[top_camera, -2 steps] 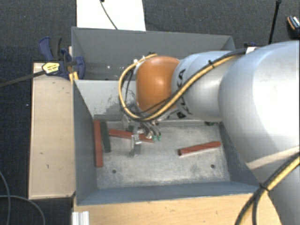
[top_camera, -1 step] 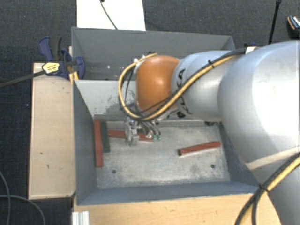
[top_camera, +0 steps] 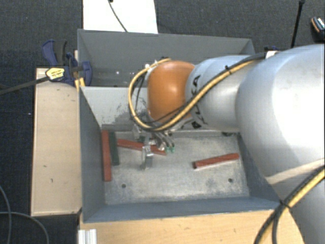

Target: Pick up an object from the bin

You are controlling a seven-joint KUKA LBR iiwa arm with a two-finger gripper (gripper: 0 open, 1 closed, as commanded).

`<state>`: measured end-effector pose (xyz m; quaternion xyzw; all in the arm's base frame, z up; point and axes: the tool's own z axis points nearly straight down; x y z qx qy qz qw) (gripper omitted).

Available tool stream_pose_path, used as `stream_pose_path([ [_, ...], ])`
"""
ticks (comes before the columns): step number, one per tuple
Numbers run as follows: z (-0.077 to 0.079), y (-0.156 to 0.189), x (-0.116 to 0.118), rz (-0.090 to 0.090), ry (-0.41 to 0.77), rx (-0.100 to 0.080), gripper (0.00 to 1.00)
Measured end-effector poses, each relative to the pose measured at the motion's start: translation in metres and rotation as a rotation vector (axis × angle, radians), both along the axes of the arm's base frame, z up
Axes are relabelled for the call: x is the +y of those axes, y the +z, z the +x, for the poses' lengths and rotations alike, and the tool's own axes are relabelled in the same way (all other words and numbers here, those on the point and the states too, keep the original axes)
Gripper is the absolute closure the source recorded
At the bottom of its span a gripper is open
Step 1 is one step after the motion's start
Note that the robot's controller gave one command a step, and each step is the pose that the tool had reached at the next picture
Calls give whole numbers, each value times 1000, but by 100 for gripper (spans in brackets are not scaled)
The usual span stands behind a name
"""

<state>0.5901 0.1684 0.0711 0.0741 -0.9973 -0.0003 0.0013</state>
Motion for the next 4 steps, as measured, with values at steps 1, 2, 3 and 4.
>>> stream_pose_path([
  [1,1,1,1,1,-1,-2,100],
  [2,0,0,0,0,-4,0,0],
  [3,0,0,0,0,8,1,100],
  [4,-28,143,31,4,46,-13,100],
])
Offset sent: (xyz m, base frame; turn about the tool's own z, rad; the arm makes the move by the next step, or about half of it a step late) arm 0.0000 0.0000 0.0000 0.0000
